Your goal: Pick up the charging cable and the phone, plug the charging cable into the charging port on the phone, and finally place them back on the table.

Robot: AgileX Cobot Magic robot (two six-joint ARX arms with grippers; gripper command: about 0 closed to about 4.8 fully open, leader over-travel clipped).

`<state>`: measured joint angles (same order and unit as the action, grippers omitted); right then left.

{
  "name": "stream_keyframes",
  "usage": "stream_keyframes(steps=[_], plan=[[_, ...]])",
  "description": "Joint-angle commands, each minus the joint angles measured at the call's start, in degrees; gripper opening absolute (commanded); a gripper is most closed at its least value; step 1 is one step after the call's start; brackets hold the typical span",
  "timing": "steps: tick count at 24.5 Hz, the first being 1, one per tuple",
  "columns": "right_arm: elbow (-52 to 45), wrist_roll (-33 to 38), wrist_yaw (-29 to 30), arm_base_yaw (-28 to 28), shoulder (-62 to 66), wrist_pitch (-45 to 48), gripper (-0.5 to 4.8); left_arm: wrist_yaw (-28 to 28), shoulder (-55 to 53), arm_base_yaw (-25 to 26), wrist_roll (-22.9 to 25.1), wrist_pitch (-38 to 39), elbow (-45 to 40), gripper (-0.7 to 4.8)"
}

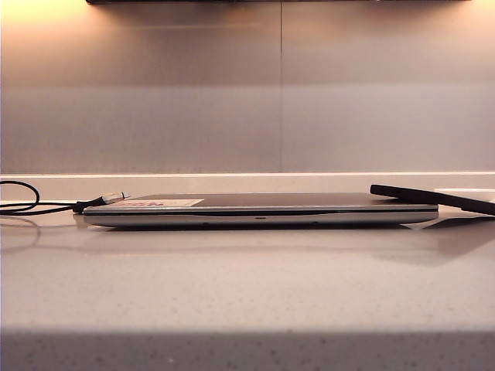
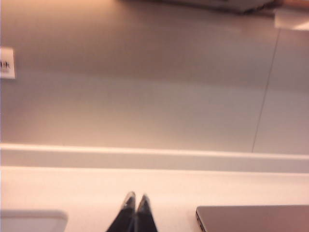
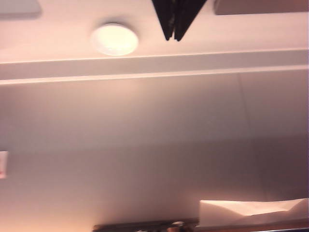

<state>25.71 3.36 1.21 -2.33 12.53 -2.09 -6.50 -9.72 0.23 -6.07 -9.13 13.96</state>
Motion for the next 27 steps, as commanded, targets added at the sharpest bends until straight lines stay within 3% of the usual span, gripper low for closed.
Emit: stream_keyframes(steps=[1,6,10,18,24,27], plan=[[3.3,0.0,4.0,0.0,3.8,0.6,-0.06,-0.2,-5.6,-0.1,-0.1,-1.4,2.5,-0.06],[7.5,0.0,6.6,1.4,10.2,0.7,-0.06,-0.2,-15.5,-0.6,0.1,-4.7,5.2,-0.06],[9.0,-0.7,6.4,5.9,13.2,0.7,-0.06,-0.2,-22.0,-5.2,2.9,-6.6,6.6,-0.06],[9.2,-7.1,2.5,17.5,15.5,0.5,-0.06,-0.2,-31.1,-17.0,13.2,-7.1,6.8,-0.06],[9.2,-8.3,-4.2,29.7,16.4,-2.0,-0.06,-0.2,-39.3,-18.0,27.3,-4.6,6.7,-0.06],[9.2,-8.3,-4.3,32.7,16.8,-3.6,-0.06,-0.2,-41.6,-18.0,28.4,-4.7,6.7,-0.06]])
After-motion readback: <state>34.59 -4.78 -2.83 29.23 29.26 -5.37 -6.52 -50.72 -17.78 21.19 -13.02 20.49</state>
